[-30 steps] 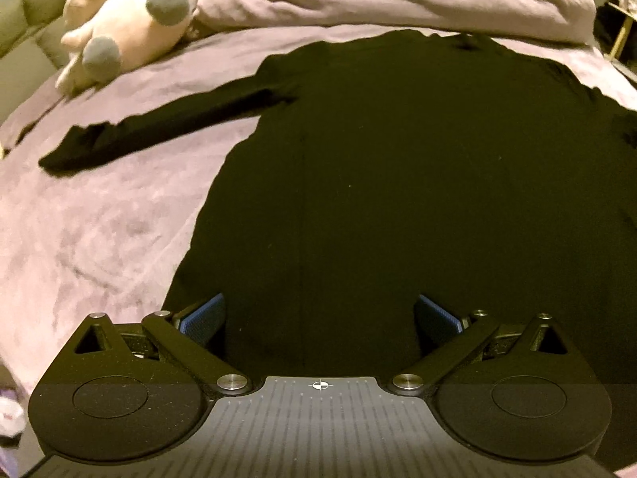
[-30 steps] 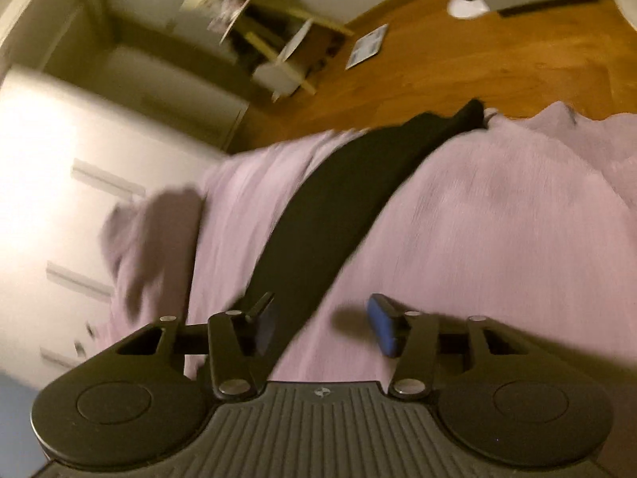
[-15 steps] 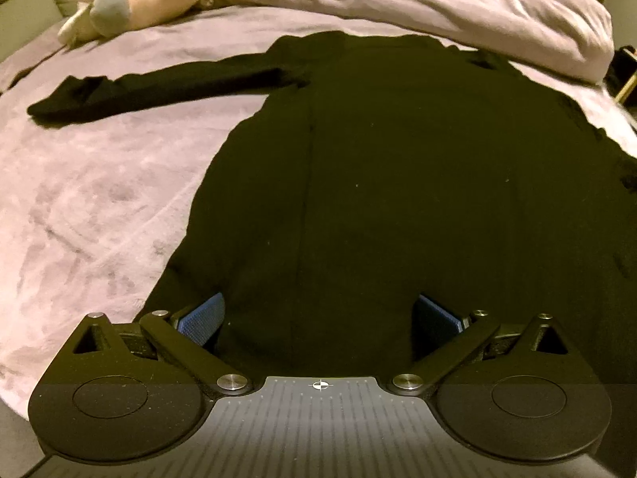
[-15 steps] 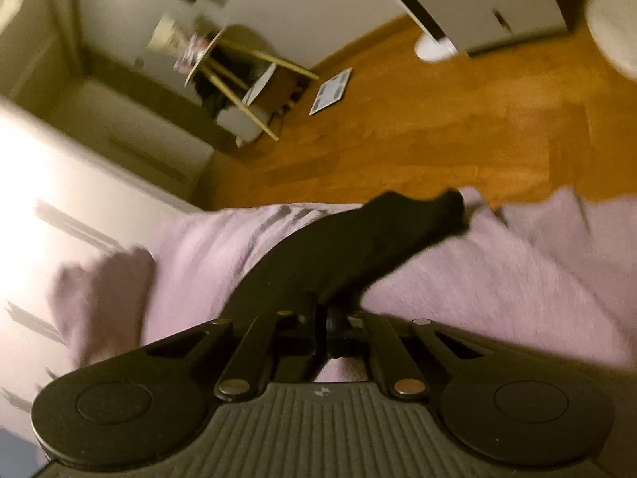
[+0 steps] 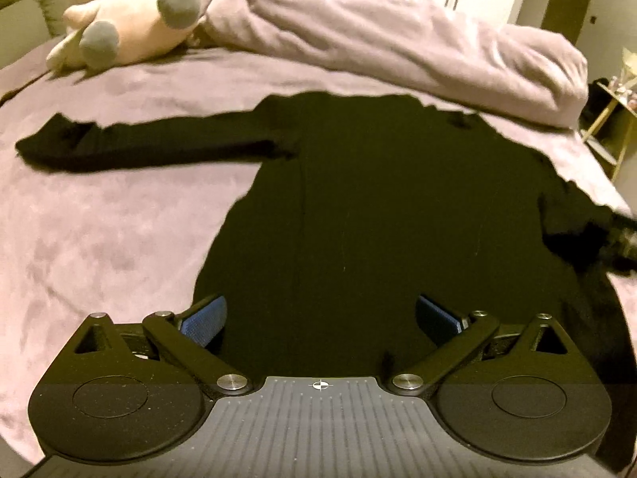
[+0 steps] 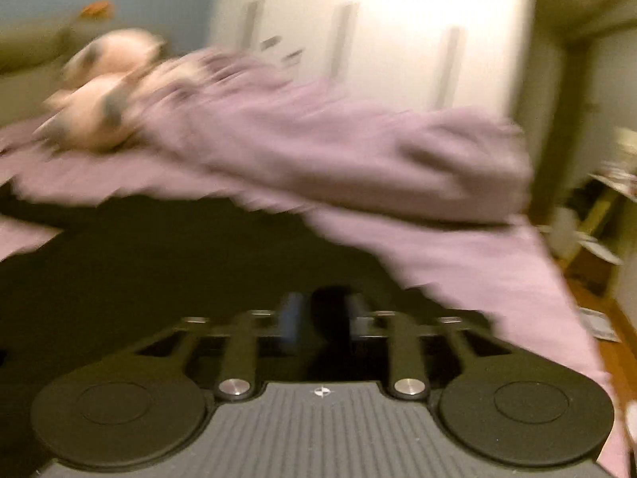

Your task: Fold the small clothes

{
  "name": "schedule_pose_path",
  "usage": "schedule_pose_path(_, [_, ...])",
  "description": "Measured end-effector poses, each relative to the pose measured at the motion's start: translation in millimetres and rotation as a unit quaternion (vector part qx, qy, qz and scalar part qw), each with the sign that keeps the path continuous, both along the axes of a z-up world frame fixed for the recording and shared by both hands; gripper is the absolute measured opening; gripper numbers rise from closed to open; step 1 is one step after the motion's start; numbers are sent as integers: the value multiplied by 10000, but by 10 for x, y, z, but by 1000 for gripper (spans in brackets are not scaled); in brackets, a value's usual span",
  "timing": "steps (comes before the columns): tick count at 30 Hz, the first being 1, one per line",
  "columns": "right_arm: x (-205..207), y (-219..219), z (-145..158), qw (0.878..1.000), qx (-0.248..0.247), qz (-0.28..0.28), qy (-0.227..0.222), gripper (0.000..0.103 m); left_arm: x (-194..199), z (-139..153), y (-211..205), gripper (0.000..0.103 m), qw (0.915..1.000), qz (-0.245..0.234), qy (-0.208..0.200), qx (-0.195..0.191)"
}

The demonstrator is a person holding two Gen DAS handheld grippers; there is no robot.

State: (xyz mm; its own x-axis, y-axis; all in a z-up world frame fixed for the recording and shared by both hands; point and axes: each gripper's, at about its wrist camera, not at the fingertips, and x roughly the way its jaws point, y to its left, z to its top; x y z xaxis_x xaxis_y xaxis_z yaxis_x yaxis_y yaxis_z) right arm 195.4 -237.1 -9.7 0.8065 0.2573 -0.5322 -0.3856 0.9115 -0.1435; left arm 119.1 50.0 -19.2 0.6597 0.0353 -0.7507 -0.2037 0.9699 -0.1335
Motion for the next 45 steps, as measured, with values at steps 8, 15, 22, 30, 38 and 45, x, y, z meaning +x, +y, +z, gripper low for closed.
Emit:
schedule_pose_path(8, [-270,-209,-127,9892,781,-1142,484,58,485,84,-385,103,9941,-849,-204,-645])
schedule_pose_path(15, [-529,-838,-387,9501,1683,-2432,996,57,919,4,-1453,103,9740,-2167,-649,153])
schedule_pose_path(22, [-609,-1056,-544,9341,2030,-2678,1208,57,1071,-388,-2145,102,9277,-2919,-1360,1891])
schedule_pose_path(30, [-586,-1114,-536,9262,2261,-2760,1221,57,1156,-565,-2301,86,9052,-3422,-1416,2083])
schedule_pose_path(38, [-607,-1169,-524,9223,2354,-2815,1216,57,1094,-500,-2160,84,8990,-3711,-1492,1785])
schedule_pose_path(45, [-607,-1139,-529,9248,2144,-2938,1113,56,1105,-570,-2275,62,8891,-3869,-1460,1961])
